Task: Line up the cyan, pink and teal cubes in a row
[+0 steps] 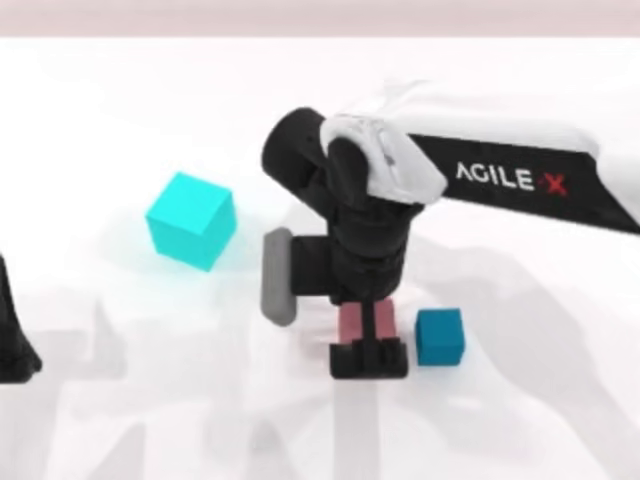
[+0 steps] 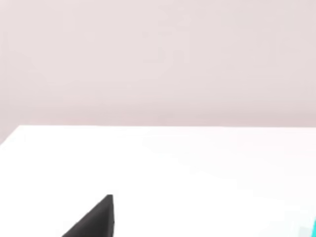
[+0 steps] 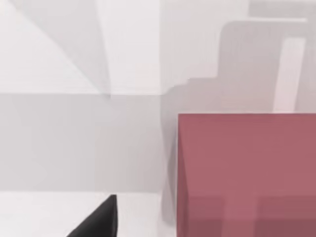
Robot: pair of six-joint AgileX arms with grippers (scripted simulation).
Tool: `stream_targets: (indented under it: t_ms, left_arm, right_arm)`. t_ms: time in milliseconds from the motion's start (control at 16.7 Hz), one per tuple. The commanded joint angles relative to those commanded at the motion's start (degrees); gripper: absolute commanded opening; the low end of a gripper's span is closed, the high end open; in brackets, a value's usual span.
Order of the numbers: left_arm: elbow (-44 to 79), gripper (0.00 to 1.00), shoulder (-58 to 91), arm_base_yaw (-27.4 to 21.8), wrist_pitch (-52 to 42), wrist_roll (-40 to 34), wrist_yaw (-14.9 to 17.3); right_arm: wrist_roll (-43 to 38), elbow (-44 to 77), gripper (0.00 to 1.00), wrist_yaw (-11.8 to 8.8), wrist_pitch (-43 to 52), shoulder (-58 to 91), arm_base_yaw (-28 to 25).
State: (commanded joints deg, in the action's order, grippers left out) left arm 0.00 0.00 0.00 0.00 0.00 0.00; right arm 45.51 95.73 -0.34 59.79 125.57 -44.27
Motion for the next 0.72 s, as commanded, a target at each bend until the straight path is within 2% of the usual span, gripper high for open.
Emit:
stream_targets:
  t_ms: [360,720]
  left_arm:
    - [0.0,1.0,0.0,0.0,0.0,0.0,0.0]
    - [0.0,1.0,0.0,0.0,0.0,0.0,0.0]
  right_arm:
    - [0.0,8.2,1.0,0.0,11.1,-2.7,-0.2]
    - [0.0,8.8,1.0,0.0,11.7,-2.8,0.0]
